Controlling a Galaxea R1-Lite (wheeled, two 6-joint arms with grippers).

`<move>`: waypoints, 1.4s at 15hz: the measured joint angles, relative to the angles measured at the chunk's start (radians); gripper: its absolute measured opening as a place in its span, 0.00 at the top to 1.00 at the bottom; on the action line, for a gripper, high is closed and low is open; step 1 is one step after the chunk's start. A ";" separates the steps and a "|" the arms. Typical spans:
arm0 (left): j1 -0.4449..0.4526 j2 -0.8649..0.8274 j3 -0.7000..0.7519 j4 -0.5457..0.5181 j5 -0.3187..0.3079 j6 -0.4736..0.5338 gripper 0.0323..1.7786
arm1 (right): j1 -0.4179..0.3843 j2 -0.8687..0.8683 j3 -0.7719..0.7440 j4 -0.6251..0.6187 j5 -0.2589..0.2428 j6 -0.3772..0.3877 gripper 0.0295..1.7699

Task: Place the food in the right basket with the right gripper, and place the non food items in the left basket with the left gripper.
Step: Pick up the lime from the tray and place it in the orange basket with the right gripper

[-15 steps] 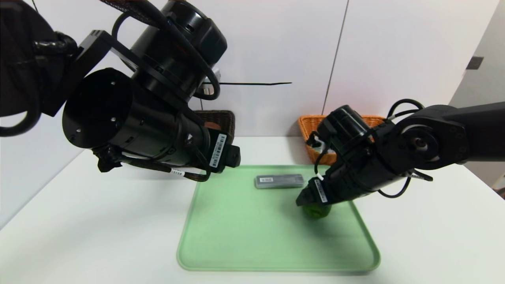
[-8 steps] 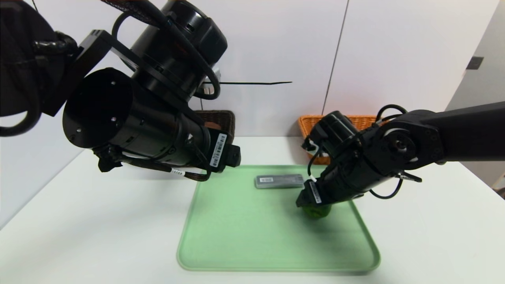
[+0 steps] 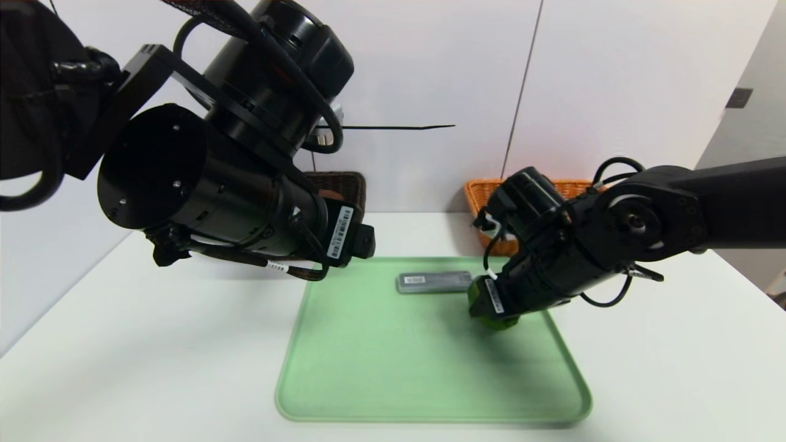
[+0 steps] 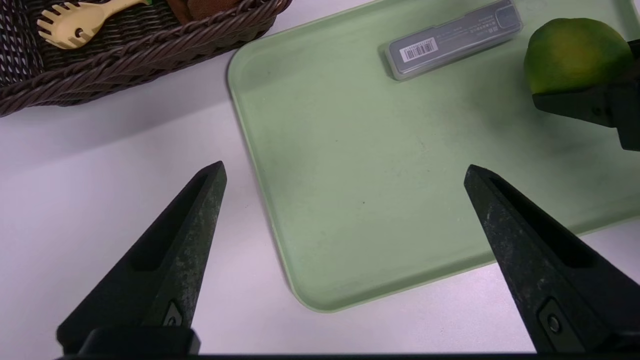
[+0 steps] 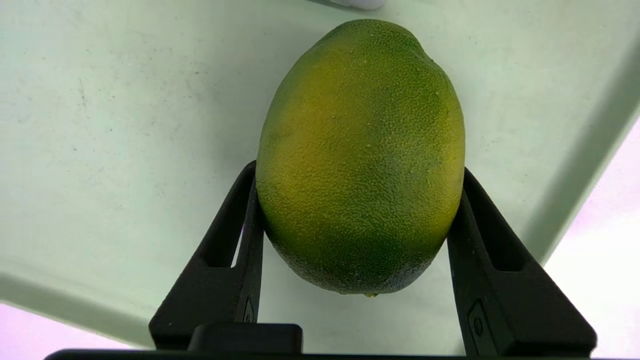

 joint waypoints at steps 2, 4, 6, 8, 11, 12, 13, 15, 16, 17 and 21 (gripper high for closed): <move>0.000 -0.001 0.000 0.000 0.001 0.000 0.05 | 0.000 -0.034 0.000 0.000 -0.001 -0.003 0.44; 0.000 -0.003 -0.001 0.000 0.001 0.000 0.05 | -0.002 -0.087 0.000 -0.004 -0.005 -0.005 0.44; 0.000 -0.004 -0.002 0.000 0.001 0.000 0.05 | -0.015 -0.147 -0.009 -0.017 -0.041 -0.009 0.44; 0.000 -0.006 -0.003 0.000 0.002 0.000 0.05 | -0.055 -0.189 -0.021 -0.064 -0.103 -0.025 0.44; 0.000 -0.007 -0.002 0.000 0.003 0.000 0.05 | -0.140 -0.222 -0.027 -0.154 -0.119 -0.064 0.44; 0.000 -0.007 -0.002 0.000 0.003 0.001 0.05 | -0.166 -0.224 -0.029 -0.181 -0.121 -0.073 0.44; 0.000 -0.007 -0.002 0.000 0.002 0.001 0.05 | -0.191 -0.220 -0.031 -0.206 -0.122 -0.079 0.44; 0.000 -0.007 -0.002 0.000 0.002 0.002 0.05 | -0.248 -0.196 -0.035 -0.267 -0.124 -0.094 0.44; -0.001 -0.007 -0.002 0.000 0.003 0.003 0.05 | -0.277 -0.180 -0.038 -0.297 -0.124 -0.105 0.44; -0.002 -0.007 -0.002 0.000 0.002 0.004 0.05 | -0.309 -0.160 -0.042 -0.324 -0.124 -0.115 0.44; -0.001 -0.007 -0.001 0.000 0.001 0.007 0.05 | -0.415 -0.066 -0.087 -0.376 -0.126 -0.129 0.44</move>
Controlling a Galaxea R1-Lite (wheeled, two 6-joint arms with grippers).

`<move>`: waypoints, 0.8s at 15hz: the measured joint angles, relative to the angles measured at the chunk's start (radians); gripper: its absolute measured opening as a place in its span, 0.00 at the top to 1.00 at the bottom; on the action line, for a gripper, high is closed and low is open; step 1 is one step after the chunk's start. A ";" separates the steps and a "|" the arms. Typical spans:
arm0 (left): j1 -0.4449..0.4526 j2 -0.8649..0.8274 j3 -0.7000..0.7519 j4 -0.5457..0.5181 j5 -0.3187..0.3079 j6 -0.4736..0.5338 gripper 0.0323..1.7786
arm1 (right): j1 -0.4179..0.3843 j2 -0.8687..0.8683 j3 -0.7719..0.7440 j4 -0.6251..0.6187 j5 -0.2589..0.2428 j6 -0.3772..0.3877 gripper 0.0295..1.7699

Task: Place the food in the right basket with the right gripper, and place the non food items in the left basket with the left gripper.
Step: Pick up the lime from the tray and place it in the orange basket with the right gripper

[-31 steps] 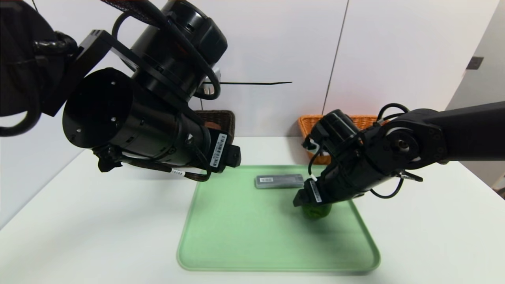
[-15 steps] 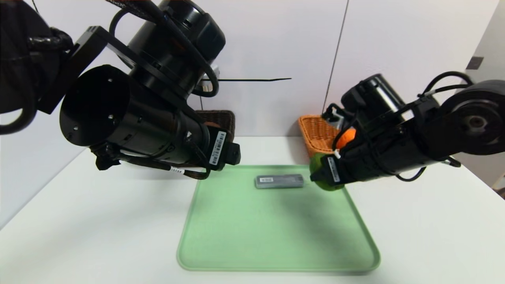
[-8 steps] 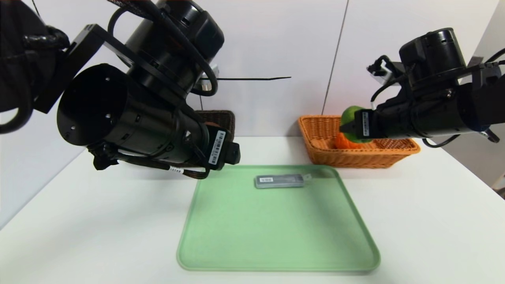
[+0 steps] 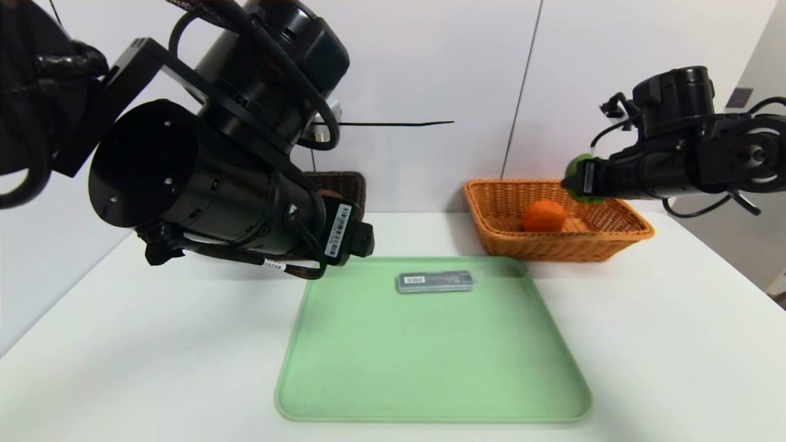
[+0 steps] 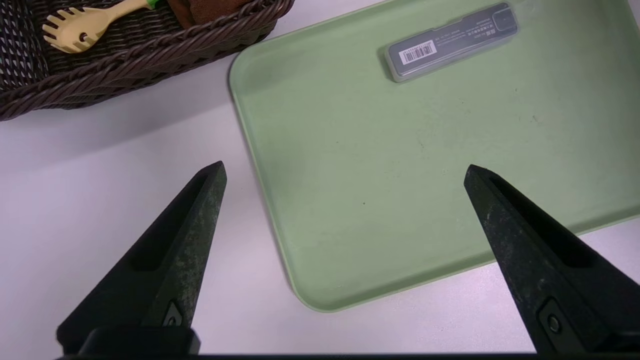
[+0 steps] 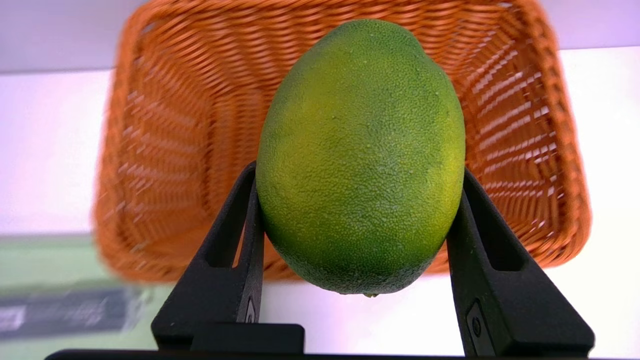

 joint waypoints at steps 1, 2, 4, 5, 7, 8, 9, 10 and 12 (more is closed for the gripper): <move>0.000 0.001 0.001 0.000 0.000 -0.001 0.05 | -0.019 0.026 -0.028 -0.003 -0.002 -0.001 0.44; 0.000 0.002 0.001 0.000 0.000 -0.001 0.05 | -0.038 0.054 -0.058 -0.003 -0.003 -0.002 0.44; 0.000 0.003 0.002 0.000 0.001 0.000 0.05 | -0.059 0.103 -0.100 -0.003 -0.003 -0.004 0.44; 0.001 0.004 0.002 0.000 0.001 0.000 0.05 | -0.064 0.125 -0.116 -0.001 -0.003 -0.007 0.44; 0.001 0.004 0.001 0.000 0.002 -0.001 0.05 | -0.074 0.170 -0.145 0.001 -0.004 -0.026 0.44; 0.001 0.004 0.001 0.000 0.001 -0.003 0.05 | -0.081 0.190 -0.160 0.002 -0.004 -0.030 0.44; 0.001 0.004 0.003 0.001 0.001 -0.004 0.05 | -0.089 0.212 -0.177 0.004 -0.005 -0.032 0.44; 0.001 0.004 0.004 0.001 0.001 -0.005 0.05 | -0.096 0.228 -0.190 0.007 -0.005 -0.034 0.44; 0.001 0.004 0.005 0.000 0.002 -0.006 0.05 | -0.106 0.248 -0.199 0.015 -0.004 -0.045 0.44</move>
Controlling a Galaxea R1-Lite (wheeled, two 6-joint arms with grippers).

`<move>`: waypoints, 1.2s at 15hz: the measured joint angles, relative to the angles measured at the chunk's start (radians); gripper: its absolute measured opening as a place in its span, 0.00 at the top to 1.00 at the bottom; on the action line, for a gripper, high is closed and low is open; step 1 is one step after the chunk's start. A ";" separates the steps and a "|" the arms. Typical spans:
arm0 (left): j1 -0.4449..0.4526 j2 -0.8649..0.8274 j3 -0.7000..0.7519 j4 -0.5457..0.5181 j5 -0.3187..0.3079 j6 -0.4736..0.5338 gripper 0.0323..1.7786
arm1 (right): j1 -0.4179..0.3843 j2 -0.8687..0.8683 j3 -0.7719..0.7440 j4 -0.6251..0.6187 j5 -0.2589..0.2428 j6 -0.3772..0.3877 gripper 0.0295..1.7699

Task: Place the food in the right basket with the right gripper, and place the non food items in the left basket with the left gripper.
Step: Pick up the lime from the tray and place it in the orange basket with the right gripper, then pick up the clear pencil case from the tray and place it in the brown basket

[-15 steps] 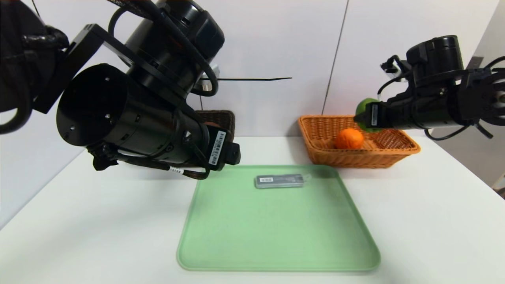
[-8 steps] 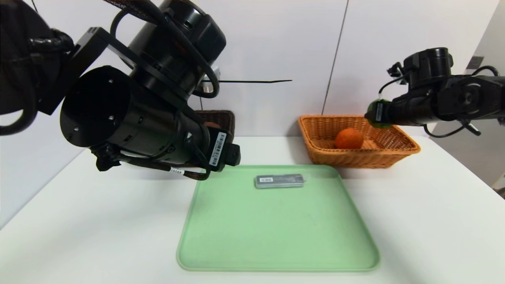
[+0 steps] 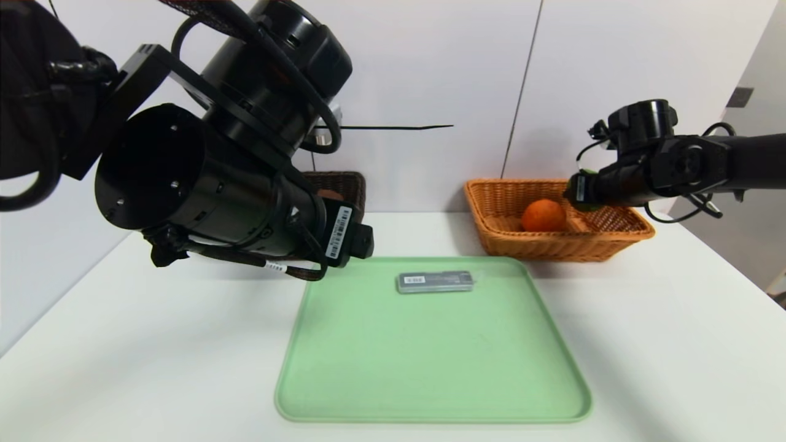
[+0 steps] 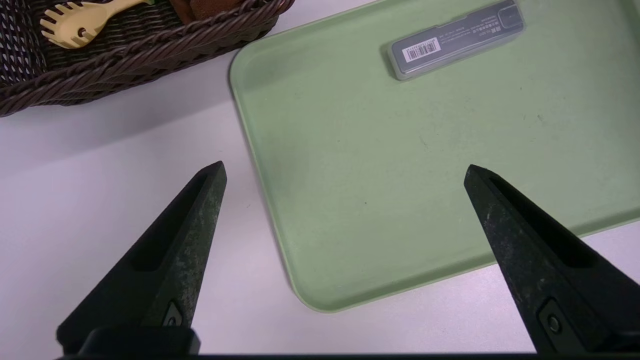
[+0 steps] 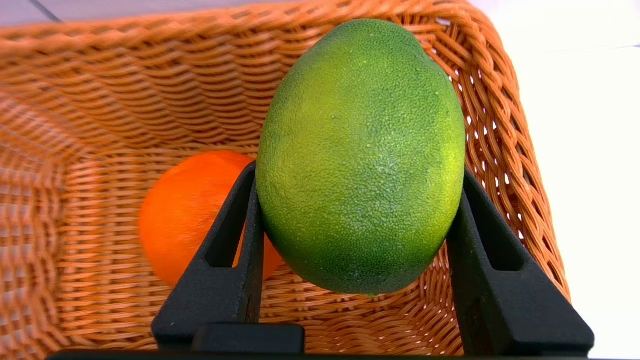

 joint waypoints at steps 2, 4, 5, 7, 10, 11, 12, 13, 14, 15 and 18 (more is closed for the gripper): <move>0.000 0.002 -0.001 0.000 0.001 0.003 0.05 | -0.005 0.009 -0.003 0.001 0.000 -0.012 0.44; 0.000 0.004 -0.004 0.000 0.000 0.002 0.05 | -0.008 0.012 -0.003 0.001 0.000 -0.023 0.37; 0.000 0.005 -0.005 0.000 0.000 0.002 0.05 | -0.008 0.013 -0.003 0.001 0.000 -0.024 0.33; 0.000 0.006 -0.005 0.000 0.000 0.002 0.05 | -0.009 0.013 -0.001 0.000 0.000 -0.023 0.26; 0.000 0.005 -0.005 0.000 0.001 0.001 0.05 | -0.008 0.010 0.000 0.010 0.002 -0.023 0.19; 0.000 0.005 -0.005 0.000 0.001 0.001 0.05 | -0.008 0.004 0.000 0.019 0.003 -0.023 0.17; 0.000 0.005 -0.006 0.000 0.001 0.002 0.05 | -0.008 -0.009 0.000 0.027 0.006 -0.023 0.16; 0.000 0.003 -0.006 0.000 0.001 0.002 0.05 | -0.008 -0.027 0.000 0.039 0.009 -0.022 0.14; 0.000 0.002 -0.007 -0.001 0.001 0.001 0.05 | -0.007 -0.046 0.000 0.052 0.012 -0.022 0.13; 0.000 0.001 -0.007 -0.002 0.002 0.001 0.05 | -0.005 -0.074 -0.001 0.071 0.013 -0.021 0.12; 0.000 0.001 -0.009 -0.015 0.002 0.003 0.05 | 0.011 -0.172 0.000 0.165 0.018 0.001 0.09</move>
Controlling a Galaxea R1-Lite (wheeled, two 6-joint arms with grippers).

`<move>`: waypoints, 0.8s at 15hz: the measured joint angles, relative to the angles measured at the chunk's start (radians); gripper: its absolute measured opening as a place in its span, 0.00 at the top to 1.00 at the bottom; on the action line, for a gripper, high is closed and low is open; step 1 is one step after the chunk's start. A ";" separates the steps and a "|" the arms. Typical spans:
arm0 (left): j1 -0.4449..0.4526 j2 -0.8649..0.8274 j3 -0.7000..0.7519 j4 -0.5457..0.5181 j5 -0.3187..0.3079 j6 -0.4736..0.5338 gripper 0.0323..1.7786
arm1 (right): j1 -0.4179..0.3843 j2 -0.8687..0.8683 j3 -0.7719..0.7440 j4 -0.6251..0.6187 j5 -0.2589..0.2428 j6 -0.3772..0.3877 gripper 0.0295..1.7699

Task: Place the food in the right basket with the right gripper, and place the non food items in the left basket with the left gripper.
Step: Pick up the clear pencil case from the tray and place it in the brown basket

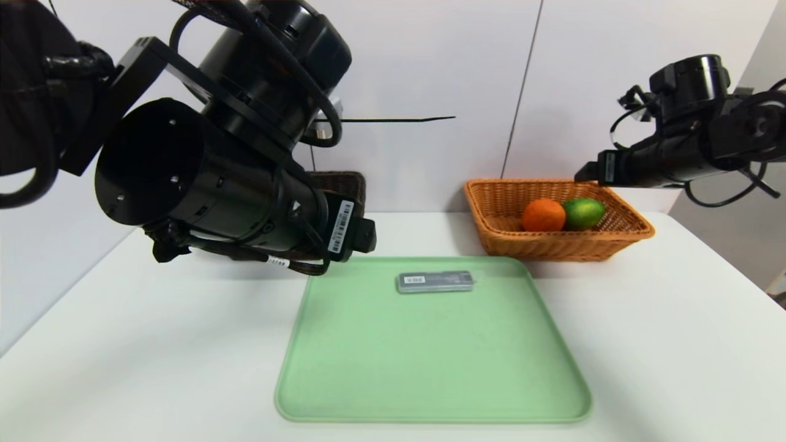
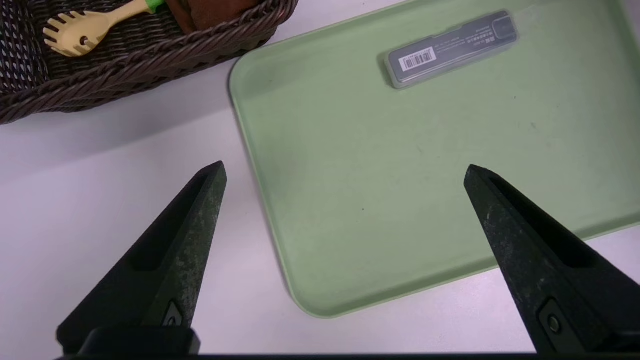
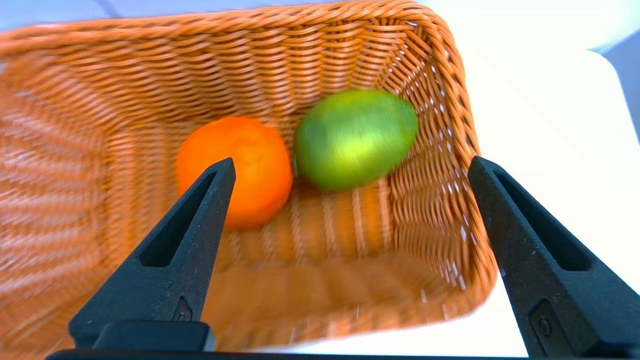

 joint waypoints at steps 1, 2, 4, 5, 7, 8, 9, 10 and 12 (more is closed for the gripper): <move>0.000 0.002 0.000 -0.017 -0.001 0.005 0.05 | 0.011 -0.037 0.003 0.045 0.002 0.016 0.08; 0.000 0.008 -0.001 -0.038 -0.001 0.014 0.05 | 0.025 -0.075 0.005 0.095 0.009 0.034 0.08; 0.006 0.028 -0.003 -0.092 -0.005 0.071 0.05 | 0.053 -0.158 0.016 0.196 0.051 0.069 0.07; 0.009 0.041 -0.003 -0.117 -0.008 0.112 0.05 | 0.064 -0.197 0.025 0.238 0.083 0.084 0.06; 0.021 0.072 -0.008 -0.190 -0.054 0.206 0.05 | 0.087 -0.285 0.046 0.317 0.156 0.097 0.06; 0.028 0.085 -0.014 -0.224 -0.106 0.246 0.05 | 0.095 -0.323 0.056 0.348 0.179 0.098 0.05; 0.034 0.098 -0.025 -0.249 -0.179 0.279 0.05 | 0.101 -0.358 0.064 0.371 0.194 0.099 0.05; 0.041 0.111 -0.039 -0.261 -0.255 0.304 0.05 | 0.103 -0.391 0.073 0.384 0.200 0.099 0.05; 0.054 0.146 -0.082 -0.268 -0.401 0.365 0.05 | 0.104 -0.438 0.095 0.389 0.202 0.098 0.05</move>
